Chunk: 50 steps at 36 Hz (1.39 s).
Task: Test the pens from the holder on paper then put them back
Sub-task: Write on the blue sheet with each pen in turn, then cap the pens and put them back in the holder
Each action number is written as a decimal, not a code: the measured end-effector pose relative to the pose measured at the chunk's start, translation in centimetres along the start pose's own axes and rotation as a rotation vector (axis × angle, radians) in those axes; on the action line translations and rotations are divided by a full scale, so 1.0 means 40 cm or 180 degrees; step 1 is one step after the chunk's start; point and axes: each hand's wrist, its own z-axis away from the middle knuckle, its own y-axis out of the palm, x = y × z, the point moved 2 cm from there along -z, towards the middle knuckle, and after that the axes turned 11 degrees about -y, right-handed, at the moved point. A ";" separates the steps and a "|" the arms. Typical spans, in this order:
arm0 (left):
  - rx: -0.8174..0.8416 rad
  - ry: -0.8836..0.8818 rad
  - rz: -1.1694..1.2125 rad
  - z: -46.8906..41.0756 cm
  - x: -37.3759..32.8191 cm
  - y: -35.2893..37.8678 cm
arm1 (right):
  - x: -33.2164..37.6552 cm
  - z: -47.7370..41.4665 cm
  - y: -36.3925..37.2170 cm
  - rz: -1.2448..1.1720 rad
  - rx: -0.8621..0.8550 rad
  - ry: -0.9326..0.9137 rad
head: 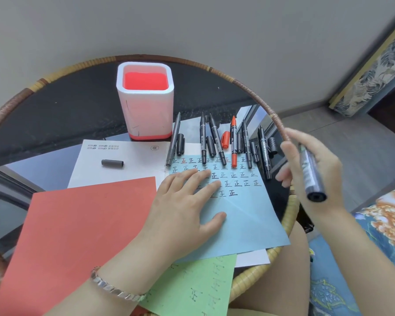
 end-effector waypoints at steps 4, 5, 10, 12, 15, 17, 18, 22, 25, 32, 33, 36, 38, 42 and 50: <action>0.0040 -0.0016 0.0006 0.000 0.000 0.000 | -0.020 -0.072 -0.012 0.0825 0.0515 -0.0317; 0.0054 -0.0022 0.0003 0.001 0.000 -0.001 | -0.034 -0.086 -0.014 0.1077 0.0671 -0.0300; 0.0062 -0.0022 0.0029 0.000 -0.001 -0.003 | -0.070 -0.119 -0.007 0.1626 0.1557 -0.0051; 0.0054 -0.0002 0.0040 0.000 -0.002 -0.003 | -0.077 -0.120 -0.003 0.1618 0.1717 0.0032; 0.0033 0.0025 0.0072 0.001 -0.002 -0.003 | -0.085 -0.112 0.000 0.1569 0.1699 -0.0007; 0.0009 0.0026 0.0091 0.000 -0.001 -0.001 | -0.091 -0.106 -0.003 0.1486 0.1562 -0.0041; -0.0004 0.0036 0.0085 -0.001 -0.001 -0.001 | -0.093 -0.103 -0.006 0.1428 0.1493 -0.0051; -0.0089 0.0127 0.0126 -0.001 0.000 -0.002 | -0.076 -0.091 -0.023 0.0967 0.1143 -0.0029; -0.0329 0.0172 0.0469 0.001 0.003 -0.009 | -0.031 -0.073 -0.022 0.0489 0.0964 -0.0115; -0.0827 -0.0052 0.1274 -0.006 -0.008 -0.090 | 0.067 -0.002 0.037 -0.0041 0.1307 -0.0584; -0.0579 -0.0356 0.1634 -0.011 -0.013 -0.110 | 0.074 0.006 0.050 -0.0010 0.1329 -0.0683; 0.0412 -0.1182 0.2666 -0.032 -0.016 -0.139 | 0.099 0.023 0.085 -0.0051 0.1298 -0.0970; 0.0924 -0.1473 0.3217 -0.041 -0.016 -0.153 | 0.125 0.031 0.111 -0.0129 0.1253 -0.1163; 0.1149 -0.1547 0.3671 -0.038 -0.015 -0.165 | 0.146 0.055 0.163 -0.0338 0.1291 -0.1402; 0.0535 -0.1930 0.3942 -0.005 0.039 -0.150 | 0.115 0.070 0.183 -0.1100 0.1216 -0.0214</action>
